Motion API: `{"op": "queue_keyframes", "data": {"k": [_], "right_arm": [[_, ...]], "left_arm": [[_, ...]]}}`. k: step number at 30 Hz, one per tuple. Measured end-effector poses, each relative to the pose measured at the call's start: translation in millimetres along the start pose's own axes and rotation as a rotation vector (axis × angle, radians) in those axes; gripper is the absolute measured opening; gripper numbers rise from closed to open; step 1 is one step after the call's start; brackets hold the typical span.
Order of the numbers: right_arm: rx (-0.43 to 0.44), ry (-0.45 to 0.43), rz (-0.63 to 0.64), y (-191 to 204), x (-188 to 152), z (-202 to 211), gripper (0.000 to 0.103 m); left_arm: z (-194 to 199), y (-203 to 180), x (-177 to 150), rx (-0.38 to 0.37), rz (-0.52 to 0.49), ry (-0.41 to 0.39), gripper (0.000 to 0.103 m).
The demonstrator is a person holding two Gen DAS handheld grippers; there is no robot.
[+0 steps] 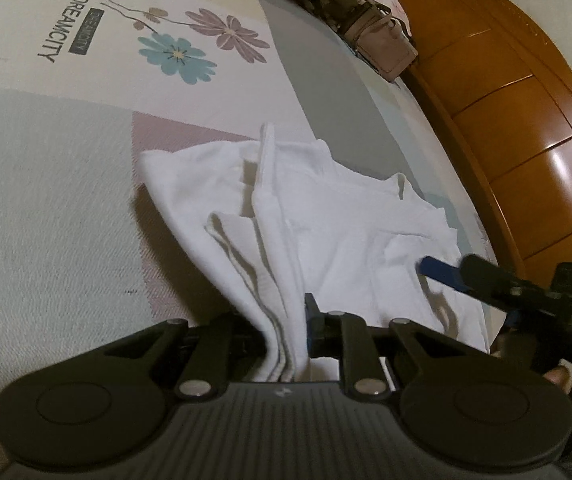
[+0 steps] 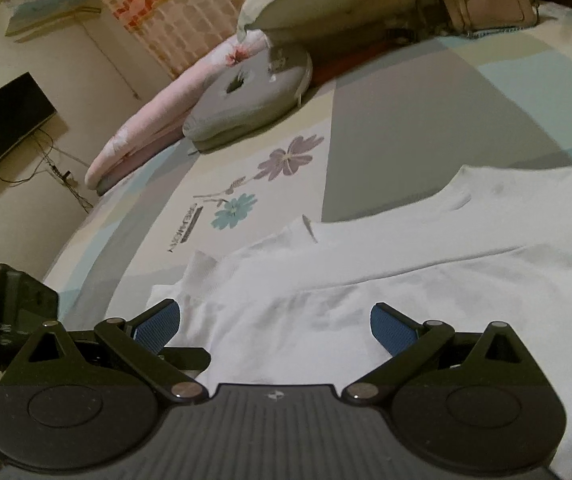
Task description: Fold clothes
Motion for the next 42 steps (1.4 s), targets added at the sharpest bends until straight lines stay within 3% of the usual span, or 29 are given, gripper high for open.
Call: {"op": "queue_keyframes", "data": {"k": [9,19,22,26,30,33,42], "right_arm": [[-0.084,-0.065,0.019,-13,11,-30,0.103],[-0.165,-0.067,0.077,-3,25,-33,0.103],[-0.18,-0.024,0.048,-19,32,-51,0.103],[-0.158,-0.042,-0.003,-8,34,-31,0.103],[-0.139,-0.048,-0.048,8,13,-1,0.103],[-0.155,0.025,-0.104,3,-14,2,0.103],[-0.171,0.091,-0.112,23,-53,29,0.103]], "left_arm": [[-2,-8,1,0.027,-0.037,-0.009,0.018],[-2,-8,1,0.025,-0.034,-0.009,0.018],[-2,-10,0,0.038,-0.046,-0.011,0.018],[-1,-15,-1,0.064,-0.066,-0.019,0.018],[-1,-18,-2,0.081,-0.07,-0.027,0.018],[-1,-20,-4,0.098,-0.075,-0.034,0.018],[-1,-30,-5,0.163,-0.084,-0.047,0.018]]}}
Point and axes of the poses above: each gripper's, at about its wrist camera, not at the fingertips, and z roughly against the way its jaws point, y to its left, x to its top, the point moved 2 cm from there along -z, roughly the way its jaws point, and after that the axes turned 11 degrees about x, right-handed, at the moved point
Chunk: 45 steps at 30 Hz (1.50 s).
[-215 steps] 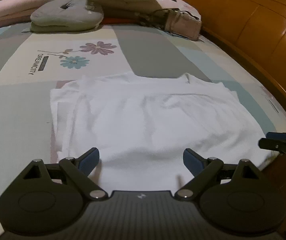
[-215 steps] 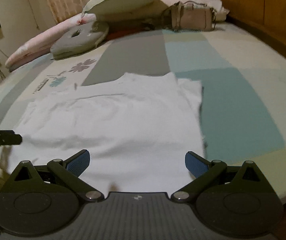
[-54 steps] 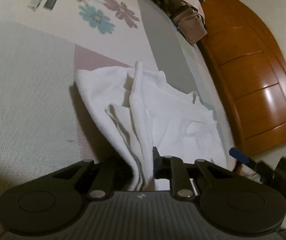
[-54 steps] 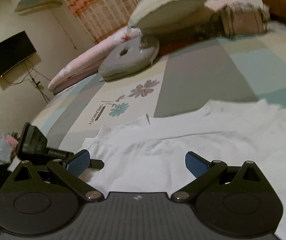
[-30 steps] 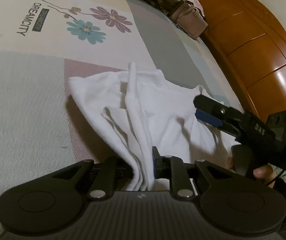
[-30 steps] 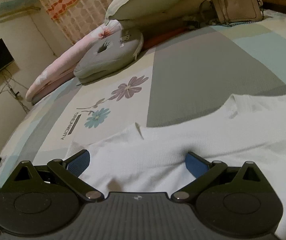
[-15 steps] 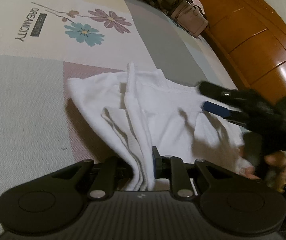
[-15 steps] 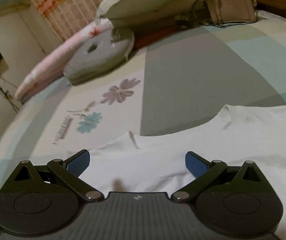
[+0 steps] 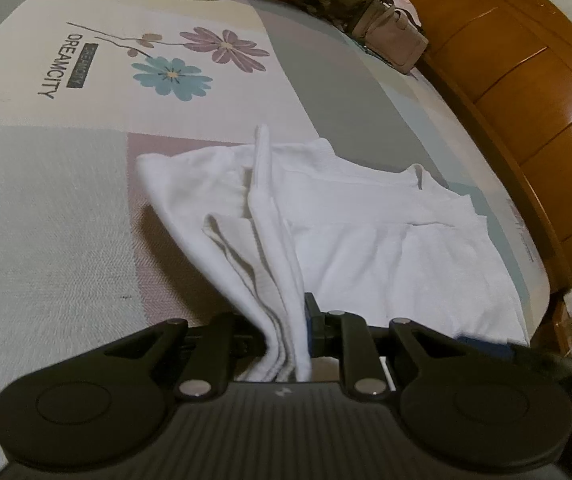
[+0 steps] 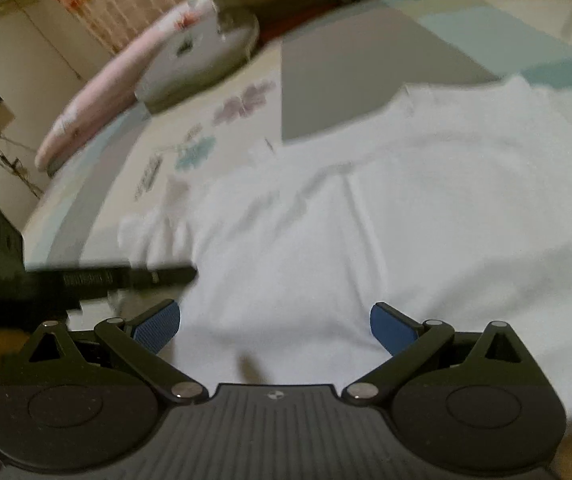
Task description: Fold clothes
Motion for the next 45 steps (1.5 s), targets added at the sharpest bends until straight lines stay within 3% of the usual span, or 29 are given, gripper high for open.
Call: {"op": "queue_keyframes", "data": {"k": [5,16,26,34,45], "right_arm": [[-0.011,0.019,-0.011,2,-8,15,0.103],[-0.067,-0.126,0.012,-28,3,100,0.103],[-0.038,-0.21,-0.007,-69,-2,141,0.103],[0.011,-0.238,-0.063,-94,-3,146,0.103],[0.037,-0.297,-0.105,-123,-7,166,0.103]], "left_arm": [[1,-4,-1,0.031,0.009,-0.002,0.018],[3,-22,11,0.167,0.049,0.095,0.019],[21,-66,26,0.275,-0.043,0.158,0.014],[34,-123,39,0.311,-0.169,0.165,0.014],[36,-186,47,0.301,-0.224,0.181,0.014]]}}
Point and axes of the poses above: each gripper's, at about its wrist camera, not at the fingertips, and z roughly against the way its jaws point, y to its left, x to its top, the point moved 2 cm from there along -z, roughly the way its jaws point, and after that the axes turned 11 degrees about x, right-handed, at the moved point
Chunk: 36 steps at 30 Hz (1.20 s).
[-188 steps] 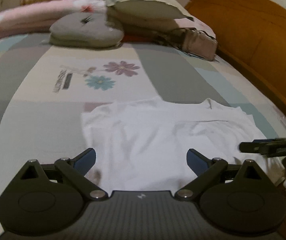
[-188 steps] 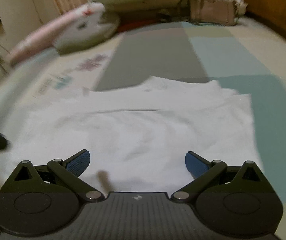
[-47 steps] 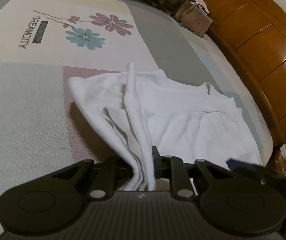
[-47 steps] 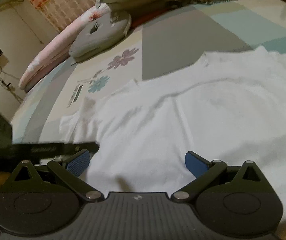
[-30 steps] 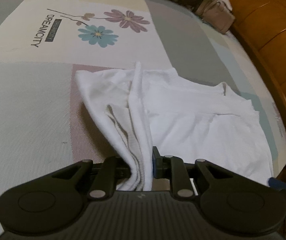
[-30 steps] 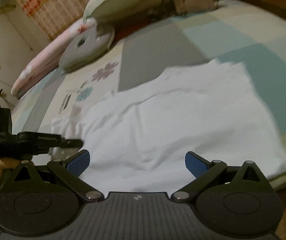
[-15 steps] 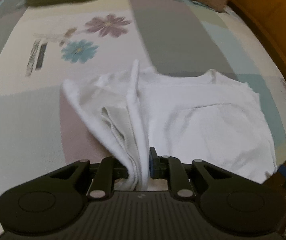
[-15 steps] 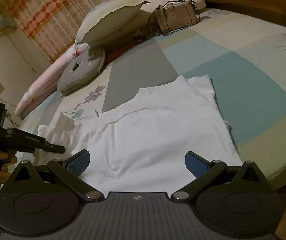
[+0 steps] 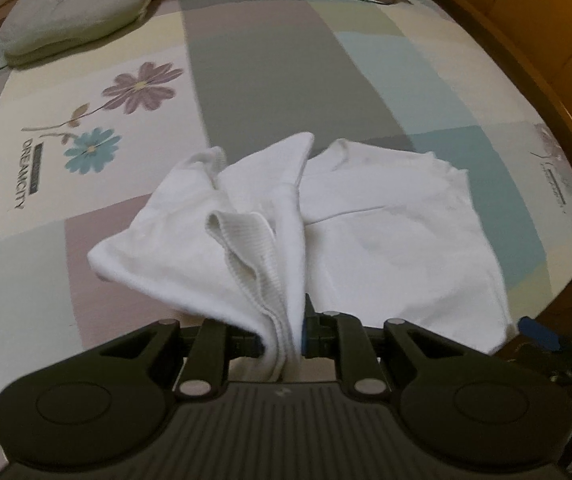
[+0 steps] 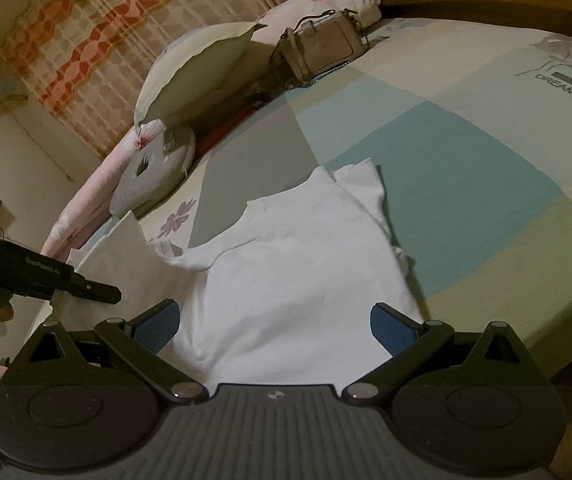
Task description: Fold clothes
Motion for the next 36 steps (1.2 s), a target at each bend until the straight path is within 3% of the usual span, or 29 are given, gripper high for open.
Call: {"op": "queue_keyframes", "data": {"k": [7,19,28,36], "right_arm": [[0.004,-0.04,-0.035,-16,1,12,0.103],[-0.048,-0.081,-0.015,-39,4,37,0.103],[-0.129,-0.127,0.105,-38,-1,65,0.103],[-0.148,-0.099,0.107,-37,-2,60,0.103]], "left_arm": [[3,-43,16,-0.066,-0.03,-0.005,0.014],[-24,-108,47,-0.187,0.009,0.043,0.014],[-65,-148,54,-0.177,-0.01,0.111,0.014],[-86,-160,60,-0.169,0.003,0.146,0.015]]}}
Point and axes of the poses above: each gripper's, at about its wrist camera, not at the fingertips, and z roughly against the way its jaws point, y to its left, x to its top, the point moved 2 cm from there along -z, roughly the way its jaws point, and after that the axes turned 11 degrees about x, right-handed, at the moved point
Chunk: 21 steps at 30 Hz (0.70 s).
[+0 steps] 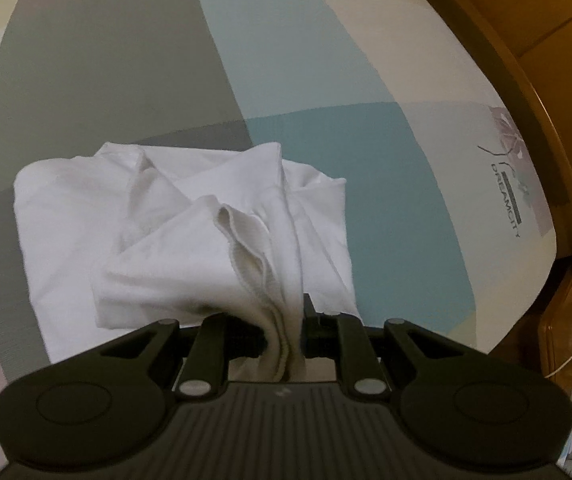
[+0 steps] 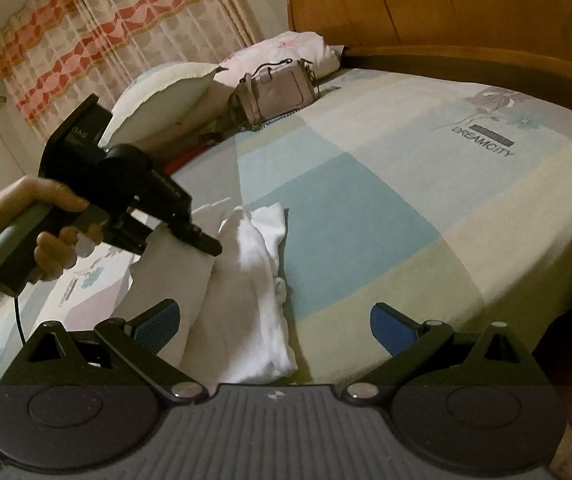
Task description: Fold clothes
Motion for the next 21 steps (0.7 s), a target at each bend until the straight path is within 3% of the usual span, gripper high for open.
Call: {"op": "queue_keyframes", "data": {"k": [3,11,16,21], "right_arm": [[-0.006,0.012,-0.002,1,-2,-3,0.103],[-0.026,0.025,0.014,4,-4,-3,0.103],[-0.032,0.032,0.013,6,-6,-3,0.103],[-0.029,0.023,0.021,8,-5,1,0.103]], "left_arm": [[-4,-2,0,-0.002,-0.003,0.006,0.016],[7,-7,0,-0.037,-0.033,-0.006,0.04],[25,-11,0,-0.107,-0.076,-0.061,0.049],[49,-1,-9,-0.075,-0.141,-0.151,0.056]]}}
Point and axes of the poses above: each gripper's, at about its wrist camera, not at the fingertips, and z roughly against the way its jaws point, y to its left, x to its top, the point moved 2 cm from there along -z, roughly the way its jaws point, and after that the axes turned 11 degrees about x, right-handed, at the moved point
